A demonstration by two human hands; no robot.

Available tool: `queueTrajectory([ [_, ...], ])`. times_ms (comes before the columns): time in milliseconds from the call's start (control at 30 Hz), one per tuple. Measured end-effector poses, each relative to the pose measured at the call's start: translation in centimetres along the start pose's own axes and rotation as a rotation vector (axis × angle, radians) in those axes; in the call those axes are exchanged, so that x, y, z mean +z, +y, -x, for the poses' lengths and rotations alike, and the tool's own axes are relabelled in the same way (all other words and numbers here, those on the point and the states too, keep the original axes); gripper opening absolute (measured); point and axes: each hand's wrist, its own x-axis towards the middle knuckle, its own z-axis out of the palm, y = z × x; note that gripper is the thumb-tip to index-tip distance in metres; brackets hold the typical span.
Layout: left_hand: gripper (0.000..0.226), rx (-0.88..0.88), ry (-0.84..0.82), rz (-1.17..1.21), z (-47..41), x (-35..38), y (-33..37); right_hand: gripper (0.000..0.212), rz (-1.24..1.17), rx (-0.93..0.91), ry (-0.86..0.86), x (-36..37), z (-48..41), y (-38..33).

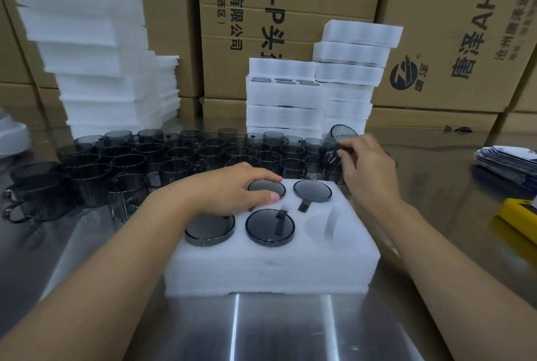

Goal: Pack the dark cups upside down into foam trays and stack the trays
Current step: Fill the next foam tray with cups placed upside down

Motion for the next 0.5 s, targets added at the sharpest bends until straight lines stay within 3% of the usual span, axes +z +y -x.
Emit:
queueTrajectory([
  [167,0.044,-0.048,0.012,-0.005,0.1,-0.2,-0.5,0.014,-0.089,-0.011,0.057,-0.7,-0.2,-1.4],
  [333,0.057,-0.05,0.084,0.034,-0.1,-0.1,-1.2,0.009,-0.205,-0.006,0.0,-0.8,-0.3,-3.1],
  [500,0.061,0.047,0.352,0.482,-0.4,-0.1,-0.8,0.006,-0.411,-0.006,-0.099,-1.5,0.1,-5.5],
])
